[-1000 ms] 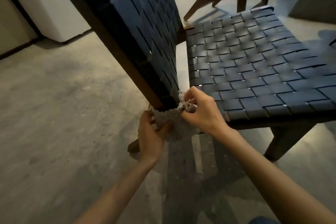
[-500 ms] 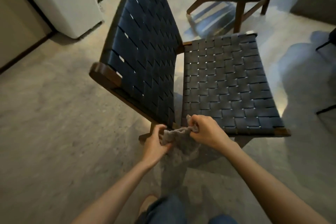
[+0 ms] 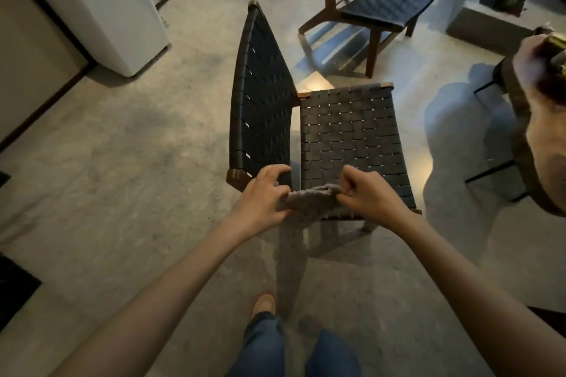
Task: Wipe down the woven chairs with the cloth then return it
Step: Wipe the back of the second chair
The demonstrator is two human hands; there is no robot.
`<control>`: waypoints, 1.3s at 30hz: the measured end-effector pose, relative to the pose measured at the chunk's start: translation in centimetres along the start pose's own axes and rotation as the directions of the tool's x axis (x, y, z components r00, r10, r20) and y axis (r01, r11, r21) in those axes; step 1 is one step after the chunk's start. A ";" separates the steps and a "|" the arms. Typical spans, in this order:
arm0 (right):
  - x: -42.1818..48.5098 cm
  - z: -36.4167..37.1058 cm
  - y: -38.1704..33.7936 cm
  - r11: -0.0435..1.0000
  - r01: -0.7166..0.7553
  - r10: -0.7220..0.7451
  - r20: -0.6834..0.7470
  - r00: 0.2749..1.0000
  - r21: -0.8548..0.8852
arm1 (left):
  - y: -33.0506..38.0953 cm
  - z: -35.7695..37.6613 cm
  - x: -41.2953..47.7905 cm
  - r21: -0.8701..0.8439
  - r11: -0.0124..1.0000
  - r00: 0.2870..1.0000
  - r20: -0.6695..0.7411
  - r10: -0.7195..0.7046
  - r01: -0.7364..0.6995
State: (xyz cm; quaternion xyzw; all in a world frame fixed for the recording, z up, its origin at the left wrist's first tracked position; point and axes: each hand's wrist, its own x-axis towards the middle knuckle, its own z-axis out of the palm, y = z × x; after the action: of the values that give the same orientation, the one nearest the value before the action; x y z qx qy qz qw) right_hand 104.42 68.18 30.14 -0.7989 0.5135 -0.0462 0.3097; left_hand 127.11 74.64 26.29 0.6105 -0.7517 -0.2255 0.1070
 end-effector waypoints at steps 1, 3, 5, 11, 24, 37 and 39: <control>0.0 -0.4 -0.5 1.000 -0.015 0.016 -0.030 0.999 0.014 | -0.2 -1.1 0.1 0.021 0.999 0.999 0.042 0.027 -0.028; 0.3 -0.8 -1.3 0.993 -0.066 0.077 -0.106 0.991 0.100 | -0.5 -2.9 0.3 -0.048 0.999 0.994 0.110 -0.009 0.015; 0.7 -0.8 -1.9 0.971 -0.122 0.158 -0.169 0.973 0.204 | -0.7 -4.0 0.7 -0.190 0.970 0.983 0.137 -0.123 0.148; 3.1 0.7 -4.0 0.768 -0.288 0.382 -0.048 0.923 0.572 | -1.1 -4.6 3.7 -0.687 0.591 0.900 0.238 -0.366 0.422; 11.5 2.8 -0.9 0.541 -0.241 0.196 0.158 0.968 0.806 | -3.4 -4.0 11.2 -0.895 0.011 0.787 0.385 -0.482 0.445; 19.2 10.7 -5.9 0.803 -0.177 0.078 0.195 0.978 0.569 | -11.2 -1.7 11.2 -0.658 0.486 0.540 -0.142 -0.830 0.575; 19.0 13.7 -6.8 0.856 -0.142 0.044 0.204 0.978 0.498 | -12.3 -0.9 11.2 -0.635 0.530 0.594 -0.135 -0.793 0.563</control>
State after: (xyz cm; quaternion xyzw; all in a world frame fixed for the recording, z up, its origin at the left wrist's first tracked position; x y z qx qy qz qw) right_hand 124.09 60.05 18.17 -0.6634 0.4902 -0.0907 0.5580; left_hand 135.58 61.76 20.07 0.8361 -0.3101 -0.3136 0.3262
